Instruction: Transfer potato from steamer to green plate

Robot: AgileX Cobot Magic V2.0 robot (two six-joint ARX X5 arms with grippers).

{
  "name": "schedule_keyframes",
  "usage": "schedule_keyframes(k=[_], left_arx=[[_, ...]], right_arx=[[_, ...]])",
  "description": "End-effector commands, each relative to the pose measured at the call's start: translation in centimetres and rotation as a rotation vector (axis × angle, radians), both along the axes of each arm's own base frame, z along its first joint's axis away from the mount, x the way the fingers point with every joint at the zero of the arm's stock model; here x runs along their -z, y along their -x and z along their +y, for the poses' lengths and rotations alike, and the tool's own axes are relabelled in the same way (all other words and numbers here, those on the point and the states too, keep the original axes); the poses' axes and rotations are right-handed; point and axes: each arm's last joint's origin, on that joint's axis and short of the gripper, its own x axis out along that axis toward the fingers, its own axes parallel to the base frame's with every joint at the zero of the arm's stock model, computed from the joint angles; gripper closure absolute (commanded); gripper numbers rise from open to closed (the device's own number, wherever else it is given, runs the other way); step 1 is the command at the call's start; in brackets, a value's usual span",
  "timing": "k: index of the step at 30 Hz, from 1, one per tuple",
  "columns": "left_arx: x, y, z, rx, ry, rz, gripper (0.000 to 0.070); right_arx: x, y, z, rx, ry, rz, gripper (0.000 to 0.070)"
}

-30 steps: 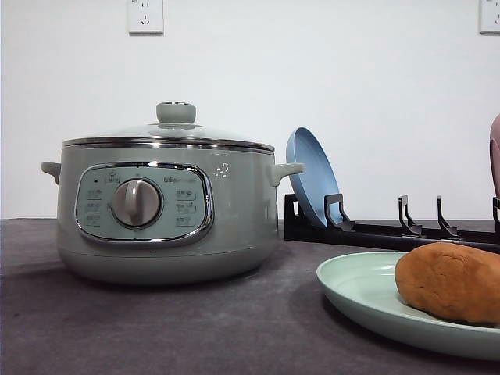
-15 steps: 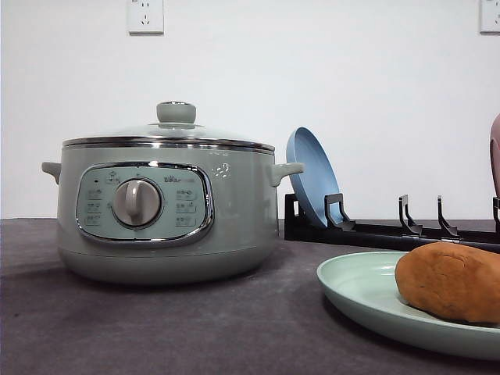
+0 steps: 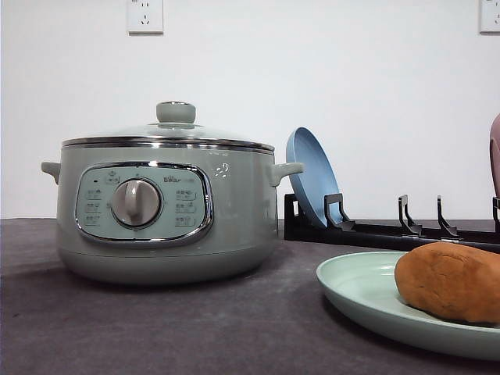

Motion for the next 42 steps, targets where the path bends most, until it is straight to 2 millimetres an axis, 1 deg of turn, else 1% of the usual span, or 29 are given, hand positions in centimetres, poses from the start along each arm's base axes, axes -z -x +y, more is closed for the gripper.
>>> schedule_keyframes(k=[1,20,25,28,31,34,38,42], left_arx=[[-0.2,0.0,0.0,0.004,0.009,-0.003,0.0674],[-0.2,0.2,0.1,0.0,0.013,-0.01,0.0674],[-0.1,0.1,0.5,-0.07,0.014,-0.015,0.0674],[0.4,-0.4,0.9,-0.151,0.01,-0.014,0.0674],[1.7,-1.1,1.3,-0.225,-0.013,-0.059,0.0674],[3.6,-1.7,1.8,-0.291,-0.016,-0.142,0.0674],[7.1,-2.2,2.1,-0.337,0.009,-0.237,0.0674],[11.2,-2.6,2.1,-0.343,0.025,-0.292,0.0674]], right_arx=[[-0.4,0.1,0.0,-0.002,-0.016,-0.012,0.0691],[-0.4,0.0,0.0,-0.002,-0.018,-0.018,0.0691],[-0.4,0.0,0.0,-0.002,-0.018,-0.018,0.0691],[-0.4,0.0,0.0,-0.001,-0.018,-0.018,0.0691],[-0.4,0.0,0.0,-0.002,-0.018,-0.018,0.0691],[-0.4,0.0,0.0,-0.002,-0.018,-0.018,0.0691],[-0.4,0.0,0.0,-0.002,-0.018,-0.018,0.0691],[-0.4,0.0,0.0,-0.002,-0.018,-0.018,0.0691]])
